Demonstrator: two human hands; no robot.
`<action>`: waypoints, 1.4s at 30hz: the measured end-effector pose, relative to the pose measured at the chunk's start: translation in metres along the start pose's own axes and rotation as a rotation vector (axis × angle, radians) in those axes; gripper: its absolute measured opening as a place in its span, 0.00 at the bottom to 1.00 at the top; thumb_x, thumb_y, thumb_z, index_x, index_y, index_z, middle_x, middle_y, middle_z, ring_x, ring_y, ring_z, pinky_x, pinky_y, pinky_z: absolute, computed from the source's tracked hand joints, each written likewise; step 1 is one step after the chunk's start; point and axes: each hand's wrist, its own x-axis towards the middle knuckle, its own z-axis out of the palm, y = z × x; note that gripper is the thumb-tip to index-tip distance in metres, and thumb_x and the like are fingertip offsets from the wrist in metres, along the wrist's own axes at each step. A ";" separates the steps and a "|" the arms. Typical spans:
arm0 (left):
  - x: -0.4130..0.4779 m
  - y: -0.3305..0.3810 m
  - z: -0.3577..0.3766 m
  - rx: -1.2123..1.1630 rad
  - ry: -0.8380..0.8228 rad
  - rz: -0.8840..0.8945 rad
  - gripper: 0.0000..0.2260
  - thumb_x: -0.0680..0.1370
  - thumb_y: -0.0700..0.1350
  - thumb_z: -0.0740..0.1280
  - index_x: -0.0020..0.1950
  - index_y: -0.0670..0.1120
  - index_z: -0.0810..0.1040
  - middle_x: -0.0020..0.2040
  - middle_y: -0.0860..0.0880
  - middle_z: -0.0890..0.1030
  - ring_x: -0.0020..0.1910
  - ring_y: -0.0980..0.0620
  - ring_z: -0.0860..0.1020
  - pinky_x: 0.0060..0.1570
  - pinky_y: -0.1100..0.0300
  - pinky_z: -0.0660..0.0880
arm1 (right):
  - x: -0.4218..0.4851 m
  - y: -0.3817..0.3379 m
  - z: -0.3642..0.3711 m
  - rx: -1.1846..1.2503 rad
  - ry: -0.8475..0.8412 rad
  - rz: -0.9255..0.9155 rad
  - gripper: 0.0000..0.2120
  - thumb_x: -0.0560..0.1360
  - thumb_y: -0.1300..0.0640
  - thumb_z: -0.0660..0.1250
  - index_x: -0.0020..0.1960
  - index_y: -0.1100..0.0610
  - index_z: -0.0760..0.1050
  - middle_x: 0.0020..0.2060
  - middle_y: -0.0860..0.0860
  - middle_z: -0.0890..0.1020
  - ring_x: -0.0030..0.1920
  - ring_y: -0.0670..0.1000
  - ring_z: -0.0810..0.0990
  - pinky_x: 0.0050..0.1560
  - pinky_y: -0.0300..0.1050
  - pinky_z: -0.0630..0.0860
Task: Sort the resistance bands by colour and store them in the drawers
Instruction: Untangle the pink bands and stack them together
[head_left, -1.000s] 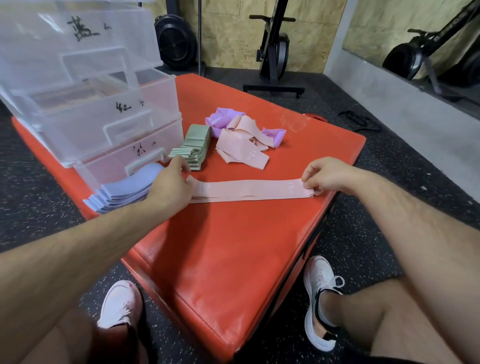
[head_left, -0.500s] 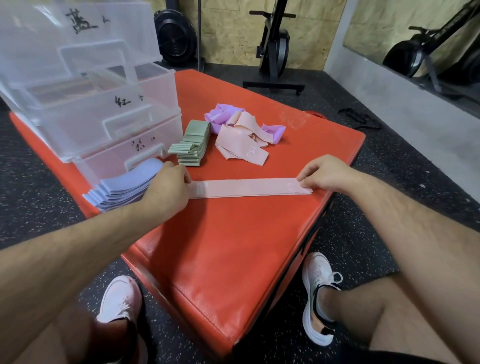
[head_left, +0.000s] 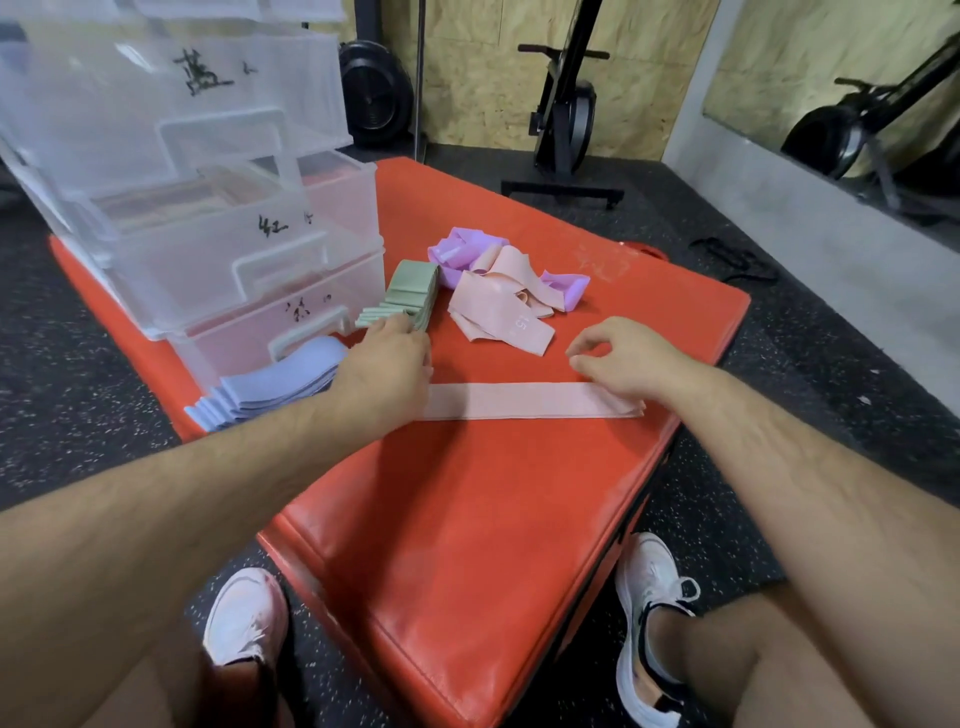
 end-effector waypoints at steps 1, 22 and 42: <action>0.008 0.005 0.001 -0.016 -0.008 0.021 0.06 0.78 0.44 0.66 0.51 0.43 0.80 0.56 0.43 0.73 0.59 0.41 0.70 0.59 0.45 0.71 | 0.006 -0.007 0.005 0.018 0.005 -0.014 0.06 0.77 0.52 0.69 0.51 0.48 0.84 0.49 0.44 0.79 0.52 0.48 0.78 0.53 0.43 0.71; 0.051 0.048 0.010 -0.244 -0.260 -0.071 0.18 0.80 0.57 0.61 0.37 0.47 0.76 0.39 0.50 0.81 0.43 0.47 0.78 0.43 0.56 0.73 | 0.042 -0.053 0.005 0.700 -0.205 0.348 0.11 0.75 0.67 0.66 0.54 0.61 0.82 0.42 0.51 0.80 0.36 0.46 0.76 0.35 0.38 0.74; 0.000 0.046 -0.018 -1.125 0.008 -0.372 0.10 0.78 0.48 0.70 0.48 0.43 0.72 0.39 0.46 0.82 0.39 0.50 0.82 0.35 0.58 0.79 | -0.025 -0.114 0.002 0.978 -0.368 0.085 0.10 0.76 0.68 0.66 0.54 0.64 0.82 0.44 0.56 0.84 0.46 0.52 0.82 0.48 0.43 0.80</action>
